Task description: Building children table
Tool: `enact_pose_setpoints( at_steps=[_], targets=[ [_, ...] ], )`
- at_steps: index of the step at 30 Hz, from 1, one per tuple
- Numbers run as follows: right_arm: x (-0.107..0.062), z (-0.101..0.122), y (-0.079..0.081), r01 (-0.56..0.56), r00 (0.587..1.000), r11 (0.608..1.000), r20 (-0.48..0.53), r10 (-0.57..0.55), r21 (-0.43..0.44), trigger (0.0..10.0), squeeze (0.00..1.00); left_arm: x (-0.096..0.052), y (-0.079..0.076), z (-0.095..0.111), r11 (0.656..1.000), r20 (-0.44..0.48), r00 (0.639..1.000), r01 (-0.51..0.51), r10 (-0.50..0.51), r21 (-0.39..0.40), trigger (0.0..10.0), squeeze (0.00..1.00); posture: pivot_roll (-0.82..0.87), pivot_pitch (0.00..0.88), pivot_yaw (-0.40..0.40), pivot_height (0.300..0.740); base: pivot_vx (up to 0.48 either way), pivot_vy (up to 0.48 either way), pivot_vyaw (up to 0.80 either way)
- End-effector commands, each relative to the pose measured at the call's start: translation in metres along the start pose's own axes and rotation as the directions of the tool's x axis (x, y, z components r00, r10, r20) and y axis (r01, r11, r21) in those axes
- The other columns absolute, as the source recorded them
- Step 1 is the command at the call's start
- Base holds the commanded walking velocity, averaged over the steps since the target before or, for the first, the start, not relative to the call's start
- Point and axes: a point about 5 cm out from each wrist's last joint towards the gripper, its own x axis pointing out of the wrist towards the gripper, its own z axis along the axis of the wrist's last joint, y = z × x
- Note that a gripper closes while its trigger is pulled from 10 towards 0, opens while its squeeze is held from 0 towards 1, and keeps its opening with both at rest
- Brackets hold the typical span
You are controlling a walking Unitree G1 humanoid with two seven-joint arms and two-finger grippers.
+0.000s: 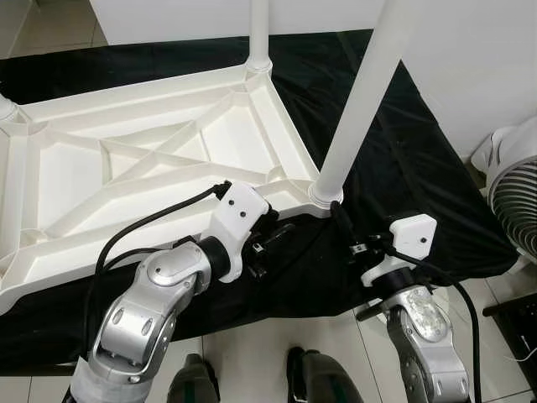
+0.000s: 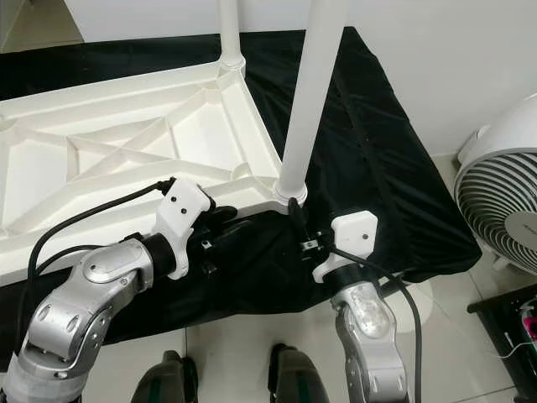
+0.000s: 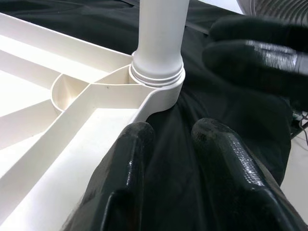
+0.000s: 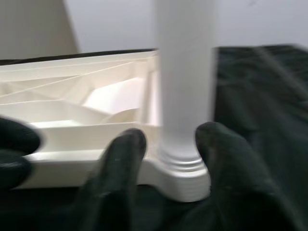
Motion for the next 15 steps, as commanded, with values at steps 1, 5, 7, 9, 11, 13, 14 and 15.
enact_pose_setpoints(
  at_steps=[1,5,7,9,11,13,14,15],
  targets=[
    [0.001,-0.003,0.004,-0.048,0.998,0.998,-0.026,0.049,0.035,0.0,0.0,-0.002,0.001,0.005,0.999,0.024,0.999,-0.034,0.033,0.016,10.0,0.0,-0.02,0.158,0.027,0.74,0.0,0.0,0.0],
    [0.018,-0.008,0.003,-0.202,0.977,0.977,-0.057,0.205,0.062,10.0,0.0,-0.004,0.003,0.011,0.998,0.035,0.998,-0.048,0.046,0.042,10.0,0.0,0.0,0.144,0.008,0.74,0.0,0.0,0.0],
    [0.021,-0.01,0.0,-0.225,0.971,0.972,-0.068,0.23,0.07,10.0,0.0,-0.005,0.003,0.012,0.998,0.036,0.998,-0.049,0.048,0.047,10.0,0.0,0.0,0.144,0.008,0.74,0.0,0.0,0.0],
    [0.021,-0.01,0.0,-0.225,0.971,0.972,-0.068,0.23,0.07,10.0,0.0,-0.005,0.003,0.012,0.998,0.036,0.998,-0.049,0.048,0.047,10.0,0.0,0.0,0.144,0.008,0.74,0.0,0.0,0.0],
    [0.023,-0.01,-0.004,-0.235,0.968,0.97,-0.073,0.239,0.064,10.0,0.0,-0.005,0.003,0.012,0.998,0.036,0.998,-0.049,0.047,0.051,10.0,0.0,0.01,0.14,0.003,0.74,0.0,0.0,0.0],
    [0.028,-0.011,-0.014,-0.234,0.968,0.972,-0.079,0.236,0.036,10.0,0.0,-0.006,0.0,0.011,0.998,0.031,0.999,-0.039,0.038,0.055,10.0,0.0,0.01,0.137,-0.001,0.74,0.0,0.0,0.0],
    [0.035,-0.011,-0.025,-0.22,0.972,0.975,-0.078,0.22,0.012,10.0,0.0,-0.007,-0.002,0.009,0.998,0.025,0.999,-0.033,0.031,0.054,10.0,0.0,0.01,0.134,-0.003,0.74,0.0,0.0,0.0],
    [0.035,-0.011,-0.025,-0.22,0.972,0.975,-0.078,0.22,0.012,10.0,0.0,-0.007,-0.002,0.009,0.998,0.025,0.999,-0.033,0.031,0.054,10.0,0.0,0.01,0.134,-0.003,0.74,0.0,0.0,0.0]
  ],
)
